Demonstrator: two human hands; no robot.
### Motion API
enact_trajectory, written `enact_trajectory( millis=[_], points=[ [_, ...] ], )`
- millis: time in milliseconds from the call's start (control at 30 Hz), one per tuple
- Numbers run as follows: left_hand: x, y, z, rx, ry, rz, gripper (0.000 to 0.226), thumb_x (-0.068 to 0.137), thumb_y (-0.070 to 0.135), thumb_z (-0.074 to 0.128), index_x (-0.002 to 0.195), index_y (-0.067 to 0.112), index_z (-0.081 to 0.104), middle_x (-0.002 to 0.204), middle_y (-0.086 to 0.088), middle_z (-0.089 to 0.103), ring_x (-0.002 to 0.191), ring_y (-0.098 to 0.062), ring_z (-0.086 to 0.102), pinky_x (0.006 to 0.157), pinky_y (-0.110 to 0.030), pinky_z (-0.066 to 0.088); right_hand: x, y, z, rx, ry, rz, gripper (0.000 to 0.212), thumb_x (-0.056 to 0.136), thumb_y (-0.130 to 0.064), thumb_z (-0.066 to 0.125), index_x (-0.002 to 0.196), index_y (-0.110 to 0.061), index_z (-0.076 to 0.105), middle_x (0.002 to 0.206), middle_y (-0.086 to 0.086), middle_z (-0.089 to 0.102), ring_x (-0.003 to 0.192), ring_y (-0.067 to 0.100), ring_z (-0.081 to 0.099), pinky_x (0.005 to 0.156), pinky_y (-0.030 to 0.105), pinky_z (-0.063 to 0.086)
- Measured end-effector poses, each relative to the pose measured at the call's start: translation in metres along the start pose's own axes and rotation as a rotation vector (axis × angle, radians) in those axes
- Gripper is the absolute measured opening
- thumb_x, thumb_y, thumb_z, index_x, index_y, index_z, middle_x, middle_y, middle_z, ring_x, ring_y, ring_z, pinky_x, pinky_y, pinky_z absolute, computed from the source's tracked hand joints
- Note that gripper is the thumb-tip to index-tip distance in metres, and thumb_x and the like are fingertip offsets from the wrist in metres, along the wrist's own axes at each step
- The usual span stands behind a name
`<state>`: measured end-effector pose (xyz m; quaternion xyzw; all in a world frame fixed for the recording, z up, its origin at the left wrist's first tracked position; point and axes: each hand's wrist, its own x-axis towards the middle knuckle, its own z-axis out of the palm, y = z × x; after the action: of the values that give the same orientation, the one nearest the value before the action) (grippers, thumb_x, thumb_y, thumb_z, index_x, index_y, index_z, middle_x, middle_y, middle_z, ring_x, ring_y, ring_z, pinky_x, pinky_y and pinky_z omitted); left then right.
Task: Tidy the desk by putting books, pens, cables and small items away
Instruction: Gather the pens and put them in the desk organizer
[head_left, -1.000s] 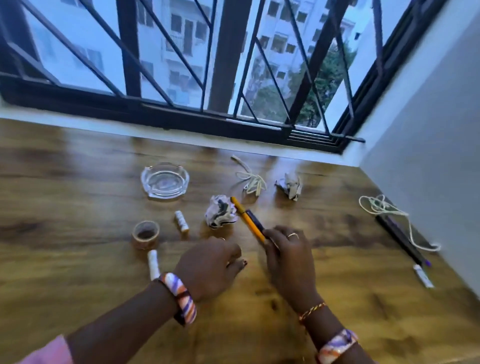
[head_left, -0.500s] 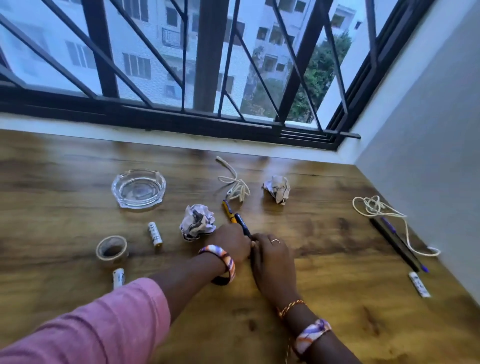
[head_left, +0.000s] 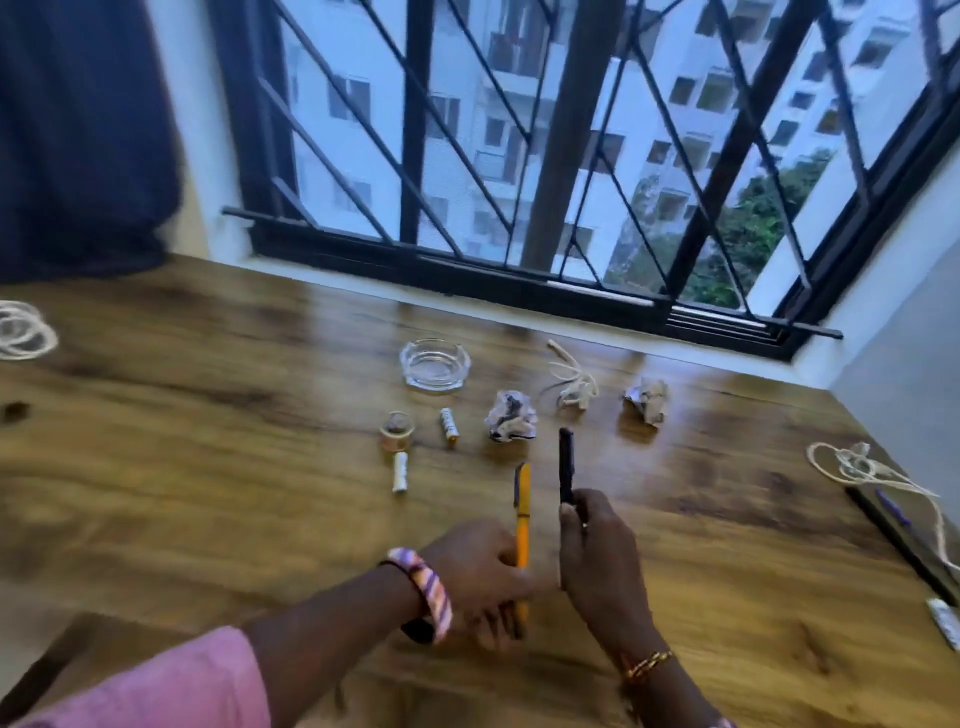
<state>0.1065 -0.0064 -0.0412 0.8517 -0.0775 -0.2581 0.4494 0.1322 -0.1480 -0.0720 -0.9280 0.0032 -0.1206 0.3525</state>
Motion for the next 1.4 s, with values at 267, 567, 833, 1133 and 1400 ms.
enact_trajectory(
  millis=[267, 567, 833, 1133, 1400],
  points=[
    [-0.112, -0.071, -0.136, -0.087, 0.617, 0.074, 0.023, 0.080, 0.003, 0.067, 0.064, 0.018, 0.060, 0.050, 0.009, 0.064, 0.051, -0.003, 0.062, 0.052, -0.023, 0.055, 0.011, -0.142, 0.037, 0.542, -0.331, -0.134, 0.025, 0.078, 0.001, 0.062, 0.058, -0.013, 0.058, 0.059, 0.008, 0.067, 0.059, 0.025, 0.068, 0.065, 0.048, 0.055],
    [-0.213, -0.183, -0.339, 0.152, 1.207, -0.215, 0.021, 0.065, 0.034, 0.069, 0.066, 0.012, 0.068, 0.072, -0.010, 0.071, 0.052, -0.002, 0.061, 0.050, -0.009, 0.045, 0.049, -0.323, 0.148, 0.608, -0.608, -0.344, 0.020, 0.067, -0.002, 0.073, 0.062, -0.020, 0.067, 0.068, 0.010, 0.070, 0.072, 0.029, 0.069, 0.077, 0.049, 0.056],
    [-0.256, -0.262, -0.519, 0.539, 1.247, -0.423, 0.040, 0.064, 0.040, 0.071, 0.085, 0.005, 0.070, 0.087, -0.016, 0.070, 0.088, -0.034, 0.064, 0.076, -0.038, 0.051, 0.079, -0.506, 0.304, 0.569, -0.622, -0.565, 0.010, 0.072, -0.013, 0.070, 0.074, -0.022, 0.068, 0.075, -0.001, 0.070, 0.070, 0.012, 0.063, 0.075, 0.029, 0.052],
    [-0.224, -0.307, -0.567, 0.572, 0.897, -0.632, 0.032, 0.065, 0.034, 0.077, 0.061, 0.010, 0.058, 0.060, -0.007, 0.054, 0.064, -0.025, 0.057, 0.062, -0.028, 0.047, 0.079, -0.574, 0.390, 0.294, -0.701, -0.818, 0.019, 0.076, -0.001, 0.066, 0.096, -0.004, 0.066, 0.085, 0.004, 0.064, 0.076, 0.012, 0.058, 0.057, 0.002, 0.039],
    [-0.232, -0.289, -0.554, 0.679, 0.958, -0.608, 0.038, 0.072, 0.034, 0.074, 0.106, 0.019, 0.064, 0.107, -0.005, 0.066, 0.100, -0.028, 0.061, 0.083, -0.035, 0.050, 0.081, -0.560, 0.371, 0.244, -0.703, -0.795, 0.031, 0.079, -0.001, 0.065, 0.109, -0.007, 0.060, 0.091, 0.000, 0.058, 0.067, 0.002, 0.053, 0.054, 0.000, 0.039]
  ],
)
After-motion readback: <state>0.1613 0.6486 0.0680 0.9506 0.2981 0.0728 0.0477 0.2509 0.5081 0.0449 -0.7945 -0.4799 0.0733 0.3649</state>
